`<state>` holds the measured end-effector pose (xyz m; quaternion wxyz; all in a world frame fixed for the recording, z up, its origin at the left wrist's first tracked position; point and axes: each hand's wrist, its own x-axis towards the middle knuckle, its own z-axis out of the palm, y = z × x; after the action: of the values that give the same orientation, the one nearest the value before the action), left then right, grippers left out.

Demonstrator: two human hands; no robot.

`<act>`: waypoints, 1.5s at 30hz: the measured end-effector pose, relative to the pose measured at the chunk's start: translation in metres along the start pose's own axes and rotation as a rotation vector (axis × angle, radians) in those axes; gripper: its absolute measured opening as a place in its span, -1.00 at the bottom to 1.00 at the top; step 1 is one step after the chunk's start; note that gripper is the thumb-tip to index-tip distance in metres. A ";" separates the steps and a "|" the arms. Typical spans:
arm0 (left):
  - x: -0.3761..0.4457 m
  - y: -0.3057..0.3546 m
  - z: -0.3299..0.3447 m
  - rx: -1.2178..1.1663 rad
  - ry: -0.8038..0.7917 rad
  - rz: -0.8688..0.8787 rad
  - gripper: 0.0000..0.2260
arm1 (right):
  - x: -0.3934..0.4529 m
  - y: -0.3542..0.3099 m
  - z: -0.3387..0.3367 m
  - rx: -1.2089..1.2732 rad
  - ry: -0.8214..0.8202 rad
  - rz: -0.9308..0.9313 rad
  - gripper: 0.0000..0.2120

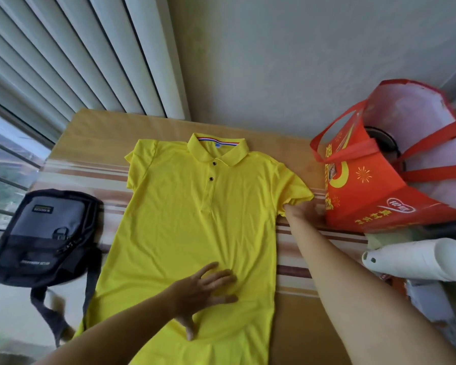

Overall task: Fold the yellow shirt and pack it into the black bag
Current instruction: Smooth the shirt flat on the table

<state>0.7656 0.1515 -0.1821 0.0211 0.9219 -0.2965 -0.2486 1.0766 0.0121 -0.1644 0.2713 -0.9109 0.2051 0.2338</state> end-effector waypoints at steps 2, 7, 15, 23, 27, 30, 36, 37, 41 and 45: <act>0.000 -0.010 -0.010 -0.047 0.046 -0.028 0.12 | -0.003 -0.004 0.002 0.080 -0.030 -0.005 -0.80; -0.001 -0.070 -0.042 -0.334 0.434 -0.535 -0.46 | -0.020 -0.029 0.012 0.190 0.148 -0.222 -0.72; -0.038 -0.179 -0.035 -0.464 0.326 -0.979 -0.26 | -0.078 -0.047 0.087 -0.194 -0.124 -1.089 -0.78; -0.048 -0.206 -0.021 -0.471 0.358 -0.981 -0.50 | -0.060 -0.021 0.112 -0.475 0.090 -1.107 -0.39; -0.056 -0.207 -0.013 -0.429 0.315 -0.925 -0.42 | -0.055 -0.016 0.119 -0.548 0.145 -0.931 -0.43; -0.059 -0.207 -0.007 -0.419 0.295 -0.907 -0.36 | -0.060 -0.033 0.115 -0.391 0.309 -0.966 -0.61; -0.055 -0.220 -0.009 -0.459 0.382 -1.052 -0.48 | -0.037 -0.091 0.092 -0.190 0.280 -0.528 -0.72; -0.057 -0.219 -0.008 -0.463 0.373 -1.065 -0.46 | -0.034 -0.095 0.090 -0.205 0.219 -0.447 -0.67; -0.062 -0.218 -0.002 -0.420 0.312 -1.032 -0.38 | -0.023 -0.095 0.086 -0.260 0.114 -0.435 -0.71; -0.062 -0.220 -0.010 -0.441 0.290 -1.029 -0.37 | -0.007 -0.089 0.074 -0.218 0.250 -0.362 -0.83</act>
<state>0.8445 0.3662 -0.1865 0.1294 0.9459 0.2546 -0.1539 1.0916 0.1259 -0.1806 0.1811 -0.9786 0.0442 0.0875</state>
